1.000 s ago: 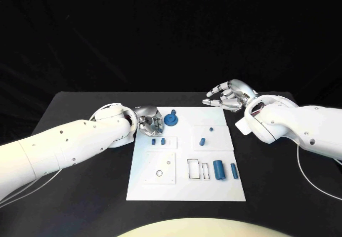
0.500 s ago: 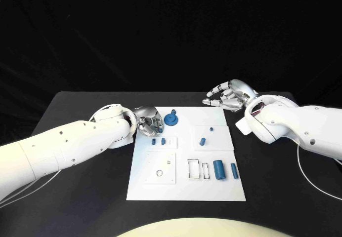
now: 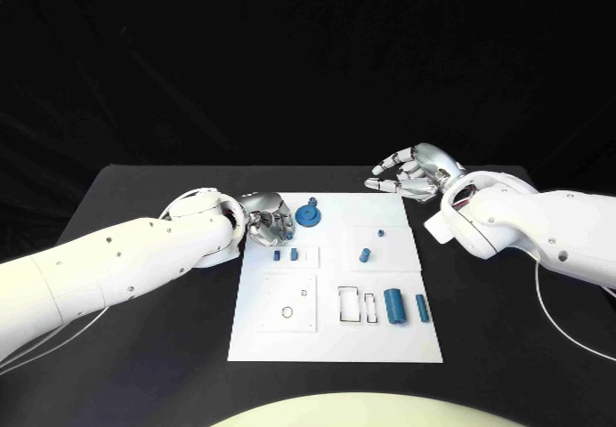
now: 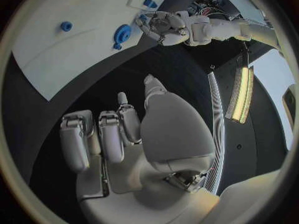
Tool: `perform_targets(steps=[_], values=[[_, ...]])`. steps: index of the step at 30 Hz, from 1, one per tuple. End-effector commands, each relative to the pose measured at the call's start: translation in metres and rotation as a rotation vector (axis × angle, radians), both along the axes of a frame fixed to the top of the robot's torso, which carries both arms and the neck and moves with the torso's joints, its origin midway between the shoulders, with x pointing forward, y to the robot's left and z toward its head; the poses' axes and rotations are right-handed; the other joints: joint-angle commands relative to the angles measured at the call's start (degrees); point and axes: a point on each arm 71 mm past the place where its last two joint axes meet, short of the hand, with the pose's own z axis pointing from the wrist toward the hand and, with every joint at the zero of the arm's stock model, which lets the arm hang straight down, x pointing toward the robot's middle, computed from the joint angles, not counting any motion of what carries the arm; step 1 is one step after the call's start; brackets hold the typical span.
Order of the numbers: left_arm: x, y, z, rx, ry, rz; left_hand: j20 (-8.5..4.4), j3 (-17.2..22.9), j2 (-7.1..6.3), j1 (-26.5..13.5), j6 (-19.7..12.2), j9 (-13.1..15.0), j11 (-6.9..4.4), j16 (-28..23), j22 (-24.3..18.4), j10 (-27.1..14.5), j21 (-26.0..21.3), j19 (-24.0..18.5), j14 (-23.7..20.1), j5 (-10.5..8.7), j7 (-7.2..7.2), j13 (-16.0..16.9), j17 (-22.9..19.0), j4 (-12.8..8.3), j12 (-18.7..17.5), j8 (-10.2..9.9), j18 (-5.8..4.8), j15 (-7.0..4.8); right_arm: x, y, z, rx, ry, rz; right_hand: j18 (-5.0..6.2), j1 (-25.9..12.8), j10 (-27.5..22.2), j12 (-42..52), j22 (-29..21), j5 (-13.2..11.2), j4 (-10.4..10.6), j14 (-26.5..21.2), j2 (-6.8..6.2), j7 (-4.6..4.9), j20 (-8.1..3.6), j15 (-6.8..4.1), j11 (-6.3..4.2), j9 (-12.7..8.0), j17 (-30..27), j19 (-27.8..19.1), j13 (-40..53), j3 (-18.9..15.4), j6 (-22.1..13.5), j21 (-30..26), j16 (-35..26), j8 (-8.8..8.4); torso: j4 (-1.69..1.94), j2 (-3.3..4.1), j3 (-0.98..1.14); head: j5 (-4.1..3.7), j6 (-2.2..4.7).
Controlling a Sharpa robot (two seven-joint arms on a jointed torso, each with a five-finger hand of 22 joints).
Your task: Assemble the parts on the task board
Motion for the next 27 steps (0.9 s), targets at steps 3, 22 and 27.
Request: perform_targets(steps=[3, 22, 27], values=[[0.000, 0.004, -0.002, 0.005, 0.002, 0.014, 0.02, -0.1, -1.00, -0.5, -2.9, -0.8, -0.01, 0.2, -0.3, 0.3, -0.6, -0.6, -0.4, -0.30, -0.05, 0.1, -0.5, -0.4, -0.9, -2.2, -0.39, 0.20, 0.000, 0.001, 0.000, -0.007, -0.006, 0.013, -0.82, -0.3, -0.2, -0.3, 15.1, 0.3, -0.1, 5.5, 0.28, -0.09, -0.34, -0.38, -0.28, -0.1, 12.6, 6.0, 3.1, 0.2, 0.1, 0.3, -0.3, 0.18, -0.03, 0.01, 0.01, -0.02, 0.08], [0.008, 0.034, 0.019, -0.144, -0.051, 0.111, 1.81, -2.2, -0.81, 2.2, -3.7, -1.2, 2.65, -8.6, -10.7, -6.8, -9.6, -10.6, -14.7, 0.17, 2.01, 0.2, -23.5, -0.7, -2.2, -3.2, 1.78, 2.31, 0.004, -0.010, -0.001, -0.015, -0.014, -0.010, -0.50, 2.5, -15.8, -20.3, 14.4, 0.4, -0.2, 4.4, -0.47, -0.51, -0.80, -0.90, -0.80, -0.7, 9.0, 5.4, -17.8, 1.4, 0.1, -0.9, -2.0, 1.29, -0.02, -0.06, 0.07, -0.26, 1.04], [0.010, 0.037, 0.028, -0.250, -0.059, 0.143, 1.96, -1.4, -0.99, 1.7, -2.4, -1.1, 3.00, -9.8, -10.9, -6.5, -9.9, -10.9, -15.3, 0.06, 2.47, 0.6, -25.4, -0.8, -1.0, -2.4, 1.77, 2.54, 0.005, -0.011, -0.001, -0.018, -0.020, -0.011, -0.10, 3.8, -20.9, -29.4, 13.4, 0.5, -0.2, 4.2, -0.84, -0.66, -1.02, -1.09, -0.97, -0.9, 8.0, 4.7, -27.3, 2.2, 0.2, -2.5, -2.6, 1.81, -0.01, -0.01, 0.04, -0.32, 1.39]])
